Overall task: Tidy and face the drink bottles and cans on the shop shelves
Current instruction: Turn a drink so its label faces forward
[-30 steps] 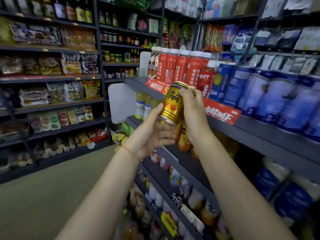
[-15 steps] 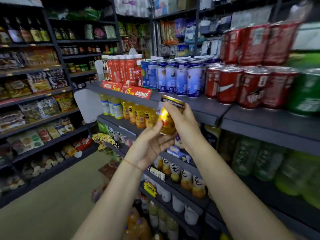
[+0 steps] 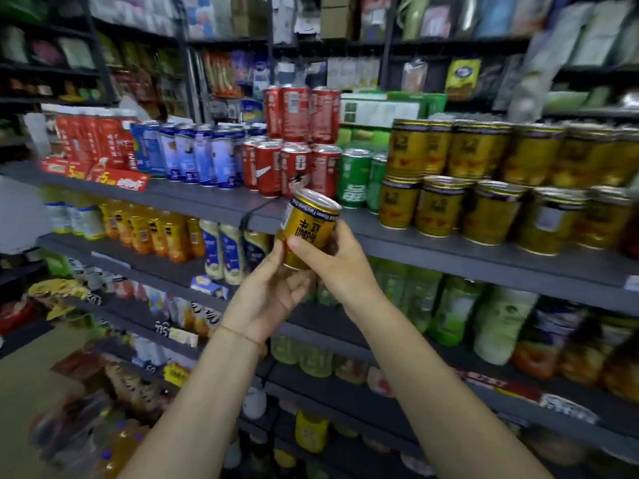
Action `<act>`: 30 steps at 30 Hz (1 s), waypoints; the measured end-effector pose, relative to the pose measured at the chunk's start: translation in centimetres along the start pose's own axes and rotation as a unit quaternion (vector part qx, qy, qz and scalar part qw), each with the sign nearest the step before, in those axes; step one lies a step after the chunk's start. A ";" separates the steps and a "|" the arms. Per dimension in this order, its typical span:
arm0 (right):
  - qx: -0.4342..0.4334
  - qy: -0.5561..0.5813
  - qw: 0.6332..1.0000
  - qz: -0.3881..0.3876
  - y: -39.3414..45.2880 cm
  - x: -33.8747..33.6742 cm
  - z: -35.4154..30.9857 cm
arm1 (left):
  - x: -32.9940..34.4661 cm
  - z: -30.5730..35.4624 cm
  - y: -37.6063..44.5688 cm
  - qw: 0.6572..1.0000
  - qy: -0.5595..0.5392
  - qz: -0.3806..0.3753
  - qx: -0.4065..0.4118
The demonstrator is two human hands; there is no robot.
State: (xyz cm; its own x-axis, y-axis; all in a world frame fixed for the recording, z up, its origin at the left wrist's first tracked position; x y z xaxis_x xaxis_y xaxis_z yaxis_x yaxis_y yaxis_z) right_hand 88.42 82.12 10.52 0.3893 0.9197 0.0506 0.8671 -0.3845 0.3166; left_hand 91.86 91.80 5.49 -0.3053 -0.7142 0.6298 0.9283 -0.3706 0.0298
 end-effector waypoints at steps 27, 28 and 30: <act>-0.195 -0.149 0.960 0.138 7.9 -30.9 -13.2 | 25.0 -7.1 3.6 0.579 0.658 0.223 0.425; -0.194 -0.164 0.958 0.133 8.4 -29.6 -13.0 | 24.8 -6.6 3.5 0.580 0.655 0.212 0.435; -0.202 -0.192 0.952 0.126 9.4 -27.0 -12.8 | 24.2 -6.1 3.6 0.619 0.629 0.183 0.433</act>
State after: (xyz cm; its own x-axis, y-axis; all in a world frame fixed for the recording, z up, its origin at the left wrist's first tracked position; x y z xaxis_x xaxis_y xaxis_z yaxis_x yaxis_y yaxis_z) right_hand 82.07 54.65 24.21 0.7212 0.6756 -0.1528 0.5716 -0.4558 0.6823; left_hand 86.56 69.57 16.12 0.5408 -0.7553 -0.3702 0.5839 0.0203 0.8116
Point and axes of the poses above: each hand's wrist, its own y-axis towards the middle knuckle, its own x-axis out of the palm, z = x × y, the point moved 8 cm from there along y, towards the middle knuckle, and after that the axes turned 12 degrees about z, right-handed, at the moved point
